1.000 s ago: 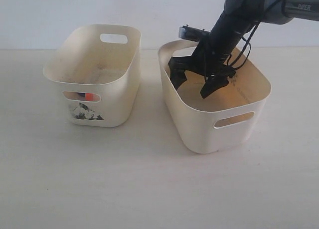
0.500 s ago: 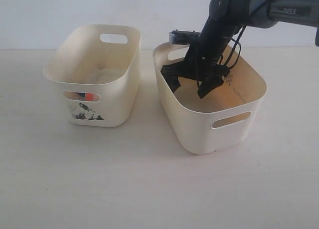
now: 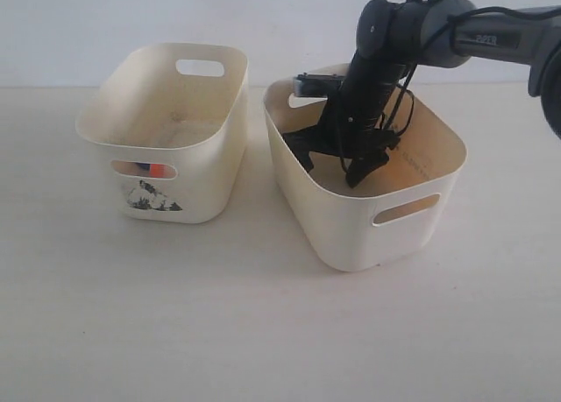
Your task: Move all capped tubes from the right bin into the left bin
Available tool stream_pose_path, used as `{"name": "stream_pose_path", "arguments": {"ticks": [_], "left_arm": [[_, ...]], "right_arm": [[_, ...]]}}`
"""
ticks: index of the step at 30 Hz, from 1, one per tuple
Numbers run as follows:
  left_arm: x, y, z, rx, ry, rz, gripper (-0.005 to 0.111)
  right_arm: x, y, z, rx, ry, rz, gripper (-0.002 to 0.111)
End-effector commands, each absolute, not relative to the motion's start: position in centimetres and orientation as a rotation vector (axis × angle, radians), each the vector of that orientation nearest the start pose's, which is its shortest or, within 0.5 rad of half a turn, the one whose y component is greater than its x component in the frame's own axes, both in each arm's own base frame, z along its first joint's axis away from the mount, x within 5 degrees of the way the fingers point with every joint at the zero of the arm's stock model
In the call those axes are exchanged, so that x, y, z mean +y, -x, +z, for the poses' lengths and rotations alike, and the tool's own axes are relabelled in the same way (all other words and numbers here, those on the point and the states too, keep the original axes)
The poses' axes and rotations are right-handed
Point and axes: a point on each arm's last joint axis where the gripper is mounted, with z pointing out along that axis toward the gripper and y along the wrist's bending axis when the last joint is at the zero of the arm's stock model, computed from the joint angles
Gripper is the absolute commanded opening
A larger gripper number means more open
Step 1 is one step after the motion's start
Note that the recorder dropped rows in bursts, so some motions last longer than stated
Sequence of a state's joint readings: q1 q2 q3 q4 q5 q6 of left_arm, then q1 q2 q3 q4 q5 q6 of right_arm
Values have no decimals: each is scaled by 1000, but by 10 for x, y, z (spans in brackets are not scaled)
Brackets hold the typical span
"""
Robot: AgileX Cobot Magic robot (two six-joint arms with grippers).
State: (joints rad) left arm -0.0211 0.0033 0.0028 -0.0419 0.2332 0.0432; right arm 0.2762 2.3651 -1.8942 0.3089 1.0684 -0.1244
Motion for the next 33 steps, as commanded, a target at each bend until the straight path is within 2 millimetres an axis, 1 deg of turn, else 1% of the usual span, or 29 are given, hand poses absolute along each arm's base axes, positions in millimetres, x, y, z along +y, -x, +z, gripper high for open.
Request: {"name": "stream_pose_path", "arguments": {"ticks": [1, 3, 5, 8, 10, 15, 16, 18, 19, 21, 22, 25, 26, 29, 33], "left_arm": [[-2, -55, 192, 1715, -20, -26, 4], [-2, -55, 192, 1715, -20, -26, 4], [-2, -55, 192, 1715, -20, -26, 4], [-2, -55, 192, 1715, -20, -26, 4], [-2, -55, 192, 1715, -20, -26, 4], [-2, -55, 192, 1715, -20, -26, 4], [-2, -55, 192, 1715, -20, -26, 4], [-2, -55, 192, 1715, -20, -26, 4], [-2, -55, 192, 1715, -20, -26, 4], [-2, -55, 192, 1715, -20, -26, 4], [-2, -55, 192, 1715, -20, -26, 4], [-2, -55, 192, 1715, -20, -26, 4], [-2, -55, 192, 1715, -20, -26, 4], [-2, -55, 192, 1715, -20, -26, 4], [-2, -55, 192, 1715, -20, -26, 4]], "right_arm": [[164, -452, 112, 3026, 451, 369, 86], [164, -452, 112, 3029, 456, 332, 77], [164, -452, 112, 3034, 442, 314, 62], [164, -452, 112, 3035, 439, 313, 45], [164, -452, 112, 3033, 438, 313, 40], [163, -452, 112, 3031, 446, 309, 38], [163, -452, 111, 3031, 448, 305, 36], [163, -452, 112, 3035, 452, 302, 24], [163, -451, 112, 3040, 453, 302, 16], [163, -451, 119, 3030, 457, 304, -1], [163, -451, 124, 3022, 462, 305, 0], [161, -450, 150, 2961, 493, 281, 0], [160, -449, 163, 2933, 499, 269, 0], [155, -444, 207, 2842, 511, 240, 0], [149, -431, 265, 2713, 510, 221, 0]]}}
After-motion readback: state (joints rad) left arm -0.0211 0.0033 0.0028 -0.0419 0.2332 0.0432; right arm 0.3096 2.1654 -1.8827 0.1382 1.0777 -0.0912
